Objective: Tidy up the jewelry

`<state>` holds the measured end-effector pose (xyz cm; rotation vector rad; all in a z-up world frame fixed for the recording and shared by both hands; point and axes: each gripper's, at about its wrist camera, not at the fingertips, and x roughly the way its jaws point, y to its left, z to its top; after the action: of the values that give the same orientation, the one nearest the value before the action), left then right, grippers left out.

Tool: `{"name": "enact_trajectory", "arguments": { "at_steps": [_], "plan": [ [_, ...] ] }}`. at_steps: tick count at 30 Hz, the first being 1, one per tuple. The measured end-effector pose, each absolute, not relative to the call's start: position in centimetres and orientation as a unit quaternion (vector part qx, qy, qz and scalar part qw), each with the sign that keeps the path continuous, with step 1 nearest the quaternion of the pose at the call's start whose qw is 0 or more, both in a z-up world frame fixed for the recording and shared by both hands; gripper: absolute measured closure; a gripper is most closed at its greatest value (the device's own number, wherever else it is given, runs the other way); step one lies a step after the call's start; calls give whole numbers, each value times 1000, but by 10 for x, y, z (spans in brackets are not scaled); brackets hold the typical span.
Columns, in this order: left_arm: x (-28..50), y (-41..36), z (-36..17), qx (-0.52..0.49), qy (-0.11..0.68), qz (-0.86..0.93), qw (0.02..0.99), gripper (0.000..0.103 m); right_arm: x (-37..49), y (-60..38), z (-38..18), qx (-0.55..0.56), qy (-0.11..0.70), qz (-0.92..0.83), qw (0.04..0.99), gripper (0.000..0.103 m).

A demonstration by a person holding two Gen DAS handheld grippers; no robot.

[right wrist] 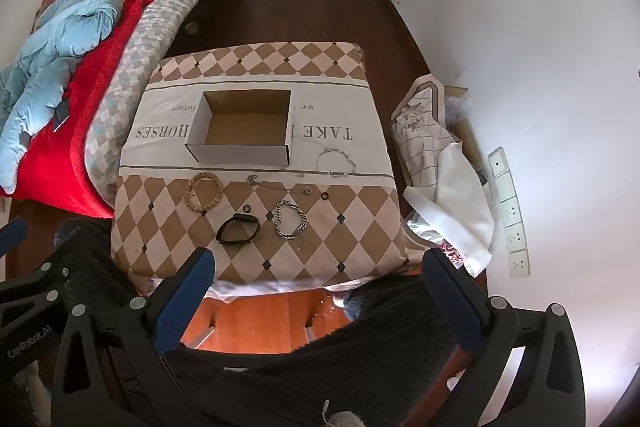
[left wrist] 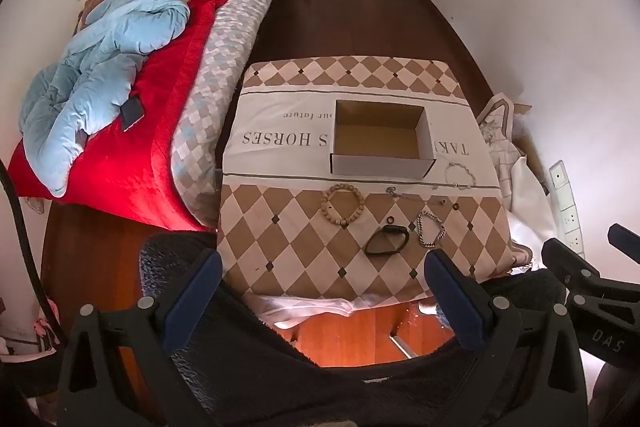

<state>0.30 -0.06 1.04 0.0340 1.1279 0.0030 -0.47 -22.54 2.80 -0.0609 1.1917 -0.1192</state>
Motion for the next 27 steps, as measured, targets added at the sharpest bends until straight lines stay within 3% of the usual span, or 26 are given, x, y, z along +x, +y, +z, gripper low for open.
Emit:
{"name": "enact_trajectory", "arguments": {
  "at_steps": [27],
  "plan": [
    [3, 0, 10, 21, 529, 1, 848, 0, -2, -223, 35, -22, 559, -56, 827, 0]
  ]
}}
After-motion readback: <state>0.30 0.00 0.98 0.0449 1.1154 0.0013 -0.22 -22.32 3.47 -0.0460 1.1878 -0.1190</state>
